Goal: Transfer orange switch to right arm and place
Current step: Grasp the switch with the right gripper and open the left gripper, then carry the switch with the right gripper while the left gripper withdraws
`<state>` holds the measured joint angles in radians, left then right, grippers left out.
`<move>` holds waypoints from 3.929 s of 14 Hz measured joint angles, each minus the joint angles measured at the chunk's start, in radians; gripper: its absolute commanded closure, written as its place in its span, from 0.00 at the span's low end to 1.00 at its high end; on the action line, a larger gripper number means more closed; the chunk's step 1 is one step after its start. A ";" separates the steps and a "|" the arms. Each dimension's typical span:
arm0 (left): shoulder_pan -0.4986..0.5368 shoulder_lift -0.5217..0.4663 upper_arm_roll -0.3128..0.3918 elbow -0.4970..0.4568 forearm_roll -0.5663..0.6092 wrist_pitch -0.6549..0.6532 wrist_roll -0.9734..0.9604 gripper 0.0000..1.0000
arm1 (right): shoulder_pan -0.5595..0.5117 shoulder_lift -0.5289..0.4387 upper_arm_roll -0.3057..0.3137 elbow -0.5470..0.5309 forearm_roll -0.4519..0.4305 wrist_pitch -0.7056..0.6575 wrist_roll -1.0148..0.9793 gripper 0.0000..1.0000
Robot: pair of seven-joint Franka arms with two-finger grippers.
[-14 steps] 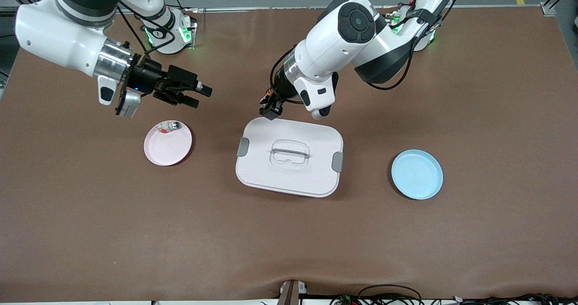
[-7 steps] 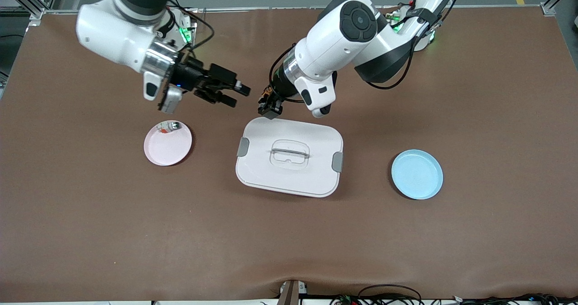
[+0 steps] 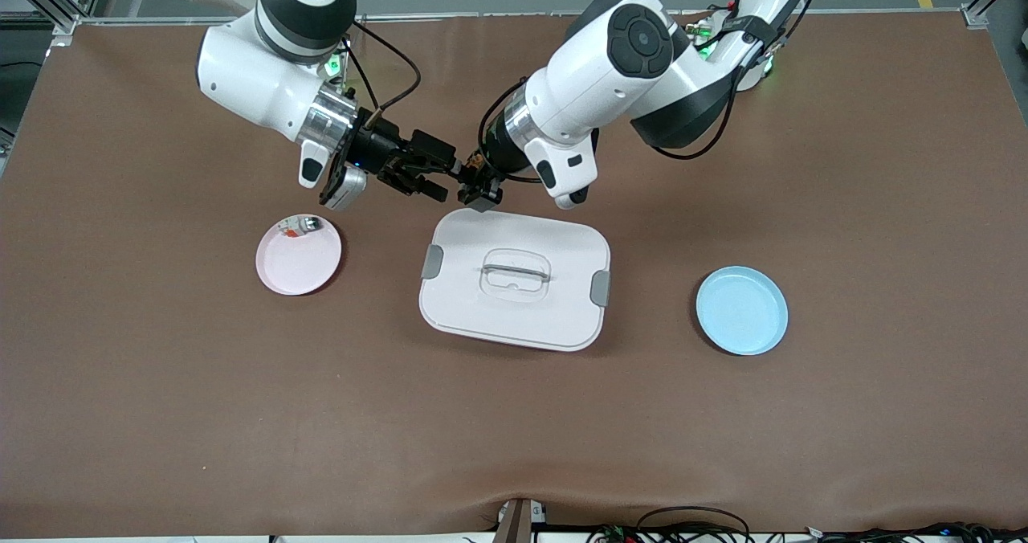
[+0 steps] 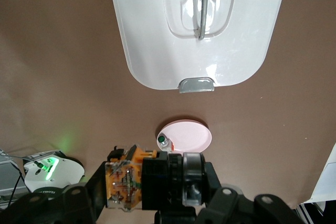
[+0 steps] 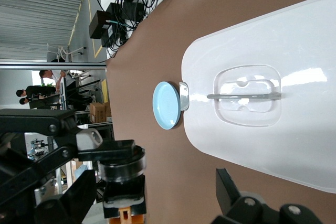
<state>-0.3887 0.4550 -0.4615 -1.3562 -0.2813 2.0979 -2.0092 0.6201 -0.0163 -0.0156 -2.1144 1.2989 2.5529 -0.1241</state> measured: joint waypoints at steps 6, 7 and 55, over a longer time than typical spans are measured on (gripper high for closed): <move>0.000 0.000 0.001 0.000 -0.001 0.000 0.000 1.00 | 0.059 0.007 0.001 0.010 0.038 0.051 -0.011 0.11; 0.000 0.000 0.001 0.000 -0.001 0.000 0.000 1.00 | 0.064 0.012 0.001 0.011 0.039 0.054 -0.020 0.23; 0.600 -0.184 0.048 0.037 0.436 -0.542 1.609 0.00 | -0.238 -0.010 -0.032 -0.126 -1.287 -0.369 -0.857 1.00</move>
<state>0.2111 0.2705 -0.4130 -1.3194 0.1549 1.5564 -0.4001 0.3822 -0.0261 -0.0475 -2.2404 0.0123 2.1836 -0.9807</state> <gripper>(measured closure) 0.000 0.661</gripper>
